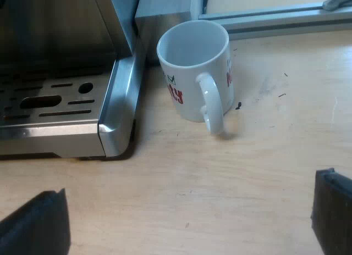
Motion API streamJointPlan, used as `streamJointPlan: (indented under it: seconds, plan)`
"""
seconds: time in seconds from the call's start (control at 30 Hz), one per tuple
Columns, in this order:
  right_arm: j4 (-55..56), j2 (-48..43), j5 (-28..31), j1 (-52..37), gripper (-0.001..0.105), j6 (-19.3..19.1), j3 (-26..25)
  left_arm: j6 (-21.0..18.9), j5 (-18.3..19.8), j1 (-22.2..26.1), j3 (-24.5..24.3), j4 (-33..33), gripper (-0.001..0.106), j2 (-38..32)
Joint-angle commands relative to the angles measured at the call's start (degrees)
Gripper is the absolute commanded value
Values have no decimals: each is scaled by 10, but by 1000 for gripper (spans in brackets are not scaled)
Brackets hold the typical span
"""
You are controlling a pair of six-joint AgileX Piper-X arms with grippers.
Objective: Put the handle in the coffee machine
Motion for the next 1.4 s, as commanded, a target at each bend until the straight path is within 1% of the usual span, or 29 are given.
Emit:
streamJointPlan:
  seconds: [0.03, 0.17, 0.3, 0.63, 0.73, 1.4]
  plan:
    - [-7, -22, 0, -1, 90, -3, -3, -5, 3, 2, -2, -8, 88, -78]
    - [-7, -22, 0, -1, 90, -3, -3, -5, 3, 2, -2, -8, 88, -78]
    - [-16, -22, 0, -1, 90, -12, 0, -5, 3, 2, -2, -8, 88, -78]
    - [-25, -22, 0, -1, 90, -12, 4, -5, 3, 2, -2, -8, 88, -78]
    - [-25, -22, 0, -1, 90, -5, 4, -5, 3, 2, -2, -8, 88, -78]
    - [-25, -22, 0, -1, 90, -5, 4, -5, 3, 2, -2, -8, 88, -78]
